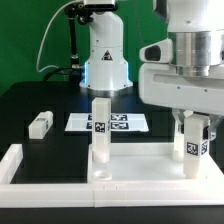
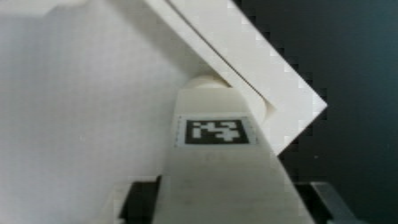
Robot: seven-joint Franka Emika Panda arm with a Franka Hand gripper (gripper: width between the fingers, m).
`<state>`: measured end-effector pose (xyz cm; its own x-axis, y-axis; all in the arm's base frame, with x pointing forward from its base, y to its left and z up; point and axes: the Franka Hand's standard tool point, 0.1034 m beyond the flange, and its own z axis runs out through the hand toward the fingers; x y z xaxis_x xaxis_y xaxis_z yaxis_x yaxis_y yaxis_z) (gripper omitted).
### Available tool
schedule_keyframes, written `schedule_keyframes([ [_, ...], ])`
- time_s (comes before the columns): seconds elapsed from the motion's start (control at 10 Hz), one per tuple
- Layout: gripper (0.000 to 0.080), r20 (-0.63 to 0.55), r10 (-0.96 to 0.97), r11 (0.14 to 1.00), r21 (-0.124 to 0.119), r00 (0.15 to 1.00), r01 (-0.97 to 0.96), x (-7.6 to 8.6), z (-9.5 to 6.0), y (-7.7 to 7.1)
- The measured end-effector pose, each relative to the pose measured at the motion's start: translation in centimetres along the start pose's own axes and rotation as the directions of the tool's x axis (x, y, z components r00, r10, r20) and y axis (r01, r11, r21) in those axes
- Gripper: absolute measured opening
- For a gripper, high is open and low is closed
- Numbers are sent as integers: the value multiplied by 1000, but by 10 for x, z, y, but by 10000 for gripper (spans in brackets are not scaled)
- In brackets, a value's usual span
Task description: Assemble desk
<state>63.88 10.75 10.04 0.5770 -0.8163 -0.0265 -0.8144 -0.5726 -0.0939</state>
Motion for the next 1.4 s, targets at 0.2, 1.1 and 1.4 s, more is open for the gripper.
schedule_keyframes([
  [0.2,286,12,312,950,18,950,-312,1,1,1],
  [1.1,568,36,98,993,55,995,-100,1,3,1],
  [1.4,645,33,-93,994,53,995,91,-1,4,3],
])
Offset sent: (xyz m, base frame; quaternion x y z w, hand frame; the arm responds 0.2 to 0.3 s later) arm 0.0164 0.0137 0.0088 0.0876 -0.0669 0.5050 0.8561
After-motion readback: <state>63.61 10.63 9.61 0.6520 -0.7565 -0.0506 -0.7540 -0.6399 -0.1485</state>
